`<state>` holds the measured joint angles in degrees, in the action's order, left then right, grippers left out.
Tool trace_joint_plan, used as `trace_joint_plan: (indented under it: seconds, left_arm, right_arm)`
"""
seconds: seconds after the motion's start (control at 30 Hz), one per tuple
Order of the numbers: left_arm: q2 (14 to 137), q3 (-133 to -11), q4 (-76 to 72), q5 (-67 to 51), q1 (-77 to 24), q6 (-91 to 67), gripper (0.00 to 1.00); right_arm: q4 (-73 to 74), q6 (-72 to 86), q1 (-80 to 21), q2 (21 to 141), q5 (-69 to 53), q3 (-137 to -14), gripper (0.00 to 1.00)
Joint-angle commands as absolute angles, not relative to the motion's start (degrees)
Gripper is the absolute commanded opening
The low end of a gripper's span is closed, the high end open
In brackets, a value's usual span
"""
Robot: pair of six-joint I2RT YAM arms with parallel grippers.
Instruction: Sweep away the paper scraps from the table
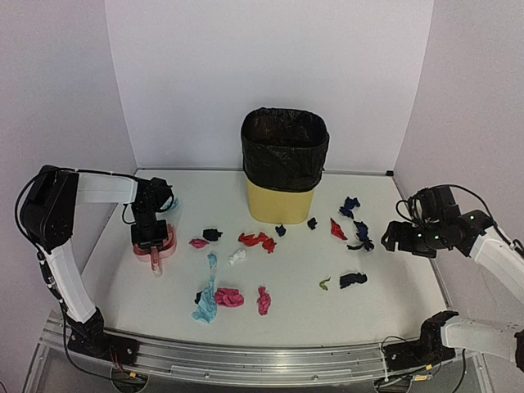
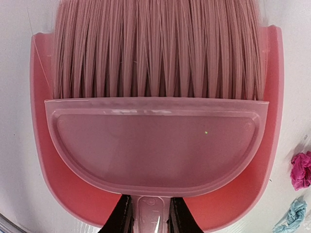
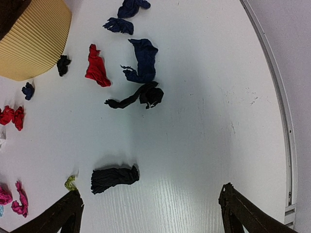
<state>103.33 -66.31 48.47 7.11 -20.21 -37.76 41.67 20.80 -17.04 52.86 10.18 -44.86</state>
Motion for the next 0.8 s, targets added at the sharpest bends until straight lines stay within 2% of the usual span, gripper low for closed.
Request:
trace_joint_plan:
  seconds: [0.0,0.1,0.43,0.53,0.63,0.77]
  left_arm:
    - [100.49,-69.63,49.57,9.93,-19.97,-37.65,0.03]
    - [98.67,-71.16,50.69,10.63,-19.95,-36.81,0.00]
    - [89.47,-74.63,52.80,12.79,-20.02,-31.98,0.00]
    - [83.95,-74.82,47.16,7.88,-20.49,-23.38,0.00]
    - [78.17,-73.41,38.43,-2.38,-22.86,-13.56,0.00]
    - [74.51,-69.92,29.12,-3.34,-35.22,-4.92,0.00]
  right_arm:
    - [41.30,20.30,-16.88,52.06,10.56,-44.62,0.96]
    - [41.31,20.23,-16.89,51.79,9.96,-44.67,0.96]
    - [41.27,19.73,-16.88,49.91,5.82,-45.17,0.96]
    - [40.97,18.73,-16.89,48.80,-3.14,-46.84,0.96]
    - [39.83,19.03,-16.88,48.04,-13.47,-48.45,0.96]
    - [34.90,24.45,-16.88,49.48,-27.38,-49.47,0.97]
